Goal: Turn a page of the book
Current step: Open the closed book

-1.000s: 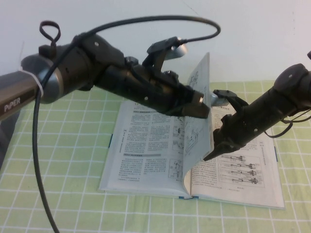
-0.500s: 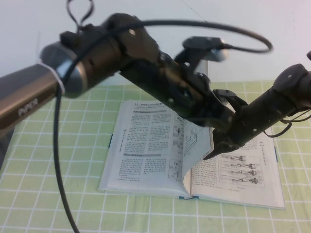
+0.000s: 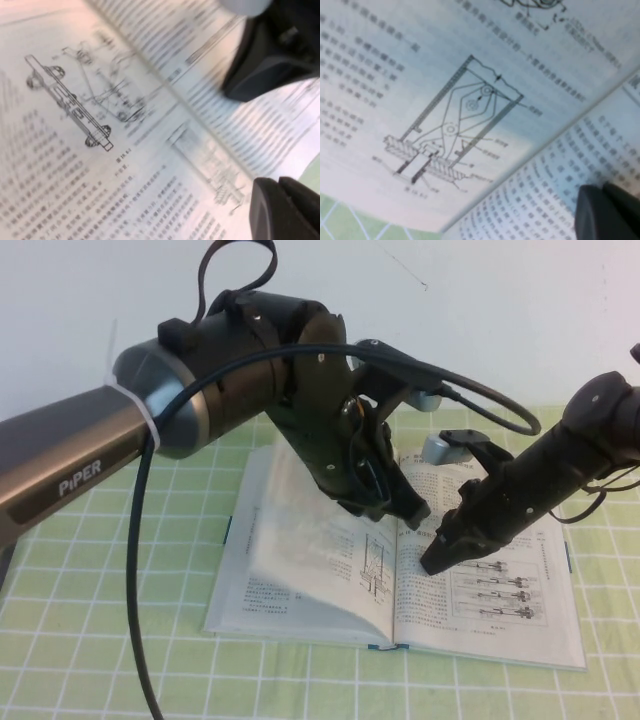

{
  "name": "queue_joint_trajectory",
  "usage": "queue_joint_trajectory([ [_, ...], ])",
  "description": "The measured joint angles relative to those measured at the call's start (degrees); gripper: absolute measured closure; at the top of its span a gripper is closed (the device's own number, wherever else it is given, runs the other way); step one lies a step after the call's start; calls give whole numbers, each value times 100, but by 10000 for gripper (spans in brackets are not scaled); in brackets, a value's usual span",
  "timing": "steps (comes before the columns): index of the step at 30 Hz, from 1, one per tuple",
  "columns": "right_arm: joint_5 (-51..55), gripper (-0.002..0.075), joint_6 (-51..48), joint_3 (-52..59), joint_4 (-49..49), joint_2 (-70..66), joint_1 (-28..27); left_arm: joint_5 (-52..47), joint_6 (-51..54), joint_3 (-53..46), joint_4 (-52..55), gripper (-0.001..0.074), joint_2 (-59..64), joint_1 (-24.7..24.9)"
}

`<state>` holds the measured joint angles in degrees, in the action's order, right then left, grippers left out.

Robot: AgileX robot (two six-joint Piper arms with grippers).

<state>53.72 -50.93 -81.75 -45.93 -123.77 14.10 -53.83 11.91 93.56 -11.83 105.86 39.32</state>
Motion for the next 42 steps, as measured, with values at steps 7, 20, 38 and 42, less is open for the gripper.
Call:
queue_joint_trajectory([
  [7,11,707,371,0,463,0,0,-187,-414,0,545,736,125,0],
  [20,-51,721,957,0,1249,116,0,439,-1409,0,713,736,1229,-725],
  [38,-692,725,1282,11,1998,664,0,343,-1312,38,905,736,1327,-813],
  [42,-822,726,1535,11,2657,1628,-9,362,-1406,38,1251,736,464,-813],
])
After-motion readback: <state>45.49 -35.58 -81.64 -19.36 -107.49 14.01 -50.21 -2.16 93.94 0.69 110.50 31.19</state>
